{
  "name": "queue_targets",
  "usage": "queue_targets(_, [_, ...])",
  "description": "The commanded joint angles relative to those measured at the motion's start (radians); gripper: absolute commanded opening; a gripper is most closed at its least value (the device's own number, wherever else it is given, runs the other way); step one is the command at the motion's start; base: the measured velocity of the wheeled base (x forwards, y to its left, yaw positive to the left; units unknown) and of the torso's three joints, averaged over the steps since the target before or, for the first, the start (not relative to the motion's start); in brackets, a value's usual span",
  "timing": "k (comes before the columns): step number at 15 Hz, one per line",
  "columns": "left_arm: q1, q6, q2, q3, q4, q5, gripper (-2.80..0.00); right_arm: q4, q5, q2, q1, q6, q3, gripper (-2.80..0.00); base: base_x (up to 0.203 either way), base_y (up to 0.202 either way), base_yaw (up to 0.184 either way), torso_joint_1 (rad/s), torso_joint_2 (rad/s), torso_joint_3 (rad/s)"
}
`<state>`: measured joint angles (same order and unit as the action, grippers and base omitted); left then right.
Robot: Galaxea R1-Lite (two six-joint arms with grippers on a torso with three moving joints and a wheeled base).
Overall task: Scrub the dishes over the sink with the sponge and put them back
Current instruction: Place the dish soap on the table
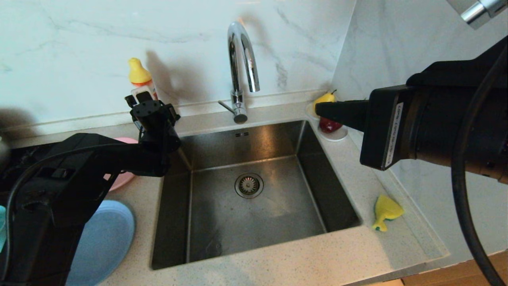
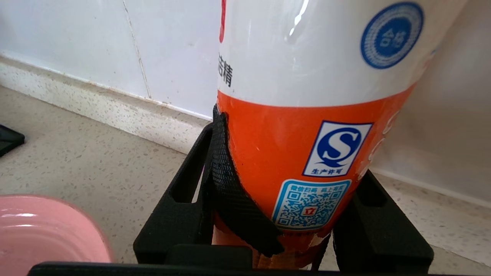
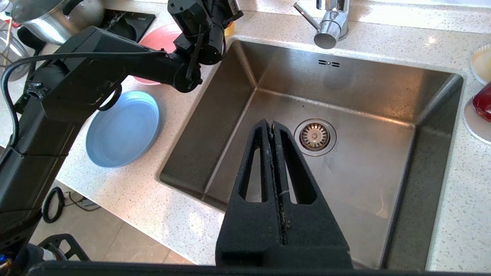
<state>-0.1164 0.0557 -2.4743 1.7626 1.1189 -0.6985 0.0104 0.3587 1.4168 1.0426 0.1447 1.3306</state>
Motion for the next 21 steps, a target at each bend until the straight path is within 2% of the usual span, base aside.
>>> queue_targets(1, [0.001,0.0,-0.015,0.008,0.008,-0.004,-2.8,0.0,-0.001,0.004,0.001,0.003,-0.002,-2.8,0.0,0.0,0.0,0.0,0.0,0.0])
queue_targets(7, [0.0,-0.002,-0.047,0.032,0.005,-0.006,-2.8,0.0,-0.001,0.005,0.002,0.003,0.002,-2.8,0.0,0.0,0.0,0.0,0.0,0.0])
queue_targets(11, [0.0,0.0,-0.037,0.031,0.001,-0.042,-2.8,0.0,-0.001,0.007,0.004,0.003,0.002,-2.8,0.0,0.0,0.0,0.0,0.0,0.0])
queue_targets(16, [0.0,0.001,-0.025,0.032,0.002,-0.044,-2.8,0.0,-0.001,0.004,0.004,0.003,0.002,-2.8,0.0,0.0,0.0,0.0,0.0,0.0])
queue_targets(21, [0.0,0.001,0.039,0.024,0.002,-0.044,-2.8,0.0,-0.001,-0.002,0.004,0.003,0.001,-2.8,0.0,0.0,0.0,0.0,0.0,0.0])
